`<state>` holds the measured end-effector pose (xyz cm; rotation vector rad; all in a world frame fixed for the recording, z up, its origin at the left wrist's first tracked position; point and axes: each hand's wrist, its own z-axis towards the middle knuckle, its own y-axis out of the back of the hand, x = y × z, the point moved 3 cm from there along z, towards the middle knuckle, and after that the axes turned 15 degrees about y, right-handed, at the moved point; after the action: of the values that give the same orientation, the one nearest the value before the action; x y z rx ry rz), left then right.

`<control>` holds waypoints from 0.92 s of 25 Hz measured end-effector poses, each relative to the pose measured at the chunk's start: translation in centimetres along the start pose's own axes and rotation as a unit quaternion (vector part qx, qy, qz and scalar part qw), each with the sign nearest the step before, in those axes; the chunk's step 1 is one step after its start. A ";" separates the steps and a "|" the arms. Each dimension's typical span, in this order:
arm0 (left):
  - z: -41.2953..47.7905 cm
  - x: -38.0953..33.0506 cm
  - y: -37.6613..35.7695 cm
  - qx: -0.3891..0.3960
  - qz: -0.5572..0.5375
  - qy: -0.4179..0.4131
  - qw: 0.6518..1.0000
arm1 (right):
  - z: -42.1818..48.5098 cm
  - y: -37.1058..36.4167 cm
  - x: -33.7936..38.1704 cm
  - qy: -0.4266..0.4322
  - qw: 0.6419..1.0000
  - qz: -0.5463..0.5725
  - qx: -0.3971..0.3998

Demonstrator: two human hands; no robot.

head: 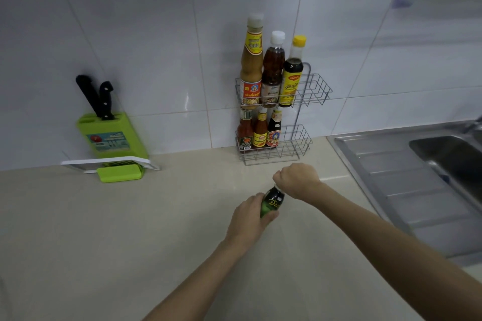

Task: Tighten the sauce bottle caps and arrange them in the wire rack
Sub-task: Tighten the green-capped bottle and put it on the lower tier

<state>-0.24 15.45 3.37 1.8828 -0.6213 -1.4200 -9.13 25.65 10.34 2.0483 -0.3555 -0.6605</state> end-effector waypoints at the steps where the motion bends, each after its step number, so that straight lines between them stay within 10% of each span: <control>1: 0.2 0.1 -0.5 0.010 0.006 -0.006 1.000 | 0.1 -0.6 -0.3 -0.008 0.999 0.030 0.007; 4: 2.4 0.2 -1.0 0.082 -0.064 0.021 0.994 | 0.4 -2.6 -2.3 -0.051 0.965 0.255 -0.046; 7: 5.5 -1.7 0.3 0.101 -0.215 0.063 0.969 | 0.4 -4.1 -4.1 -0.086 0.746 0.637 -0.177; 9: 7.9 -4.2 0.9 0.138 -0.236 0.053 0.961 | 0.6 -4.2 -6.0 -0.079 0.676 0.685 -0.259; 13: 12.8 -6.1 -0.3 0.255 -0.103 0.018 0.961 | 2.3 -5.7 -10.7 -0.073 0.685 0.660 -0.299; 19: 17.0 -0.8 4.7 -0.225 -0.158 0.137 0.952 | 5.4 -8.1 -15.6 -0.175 0.711 0.488 -0.474; 23: 19.7 1.2 3.9 -0.132 -0.206 0.236 0.940 | 8.3 -7.2 -16.8 -0.182 0.723 0.458 -0.483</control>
<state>-18.61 7.35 2.28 2.0957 0.2006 -1.1458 -27.67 32.00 5.98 0.5599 -0.9337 -0.4322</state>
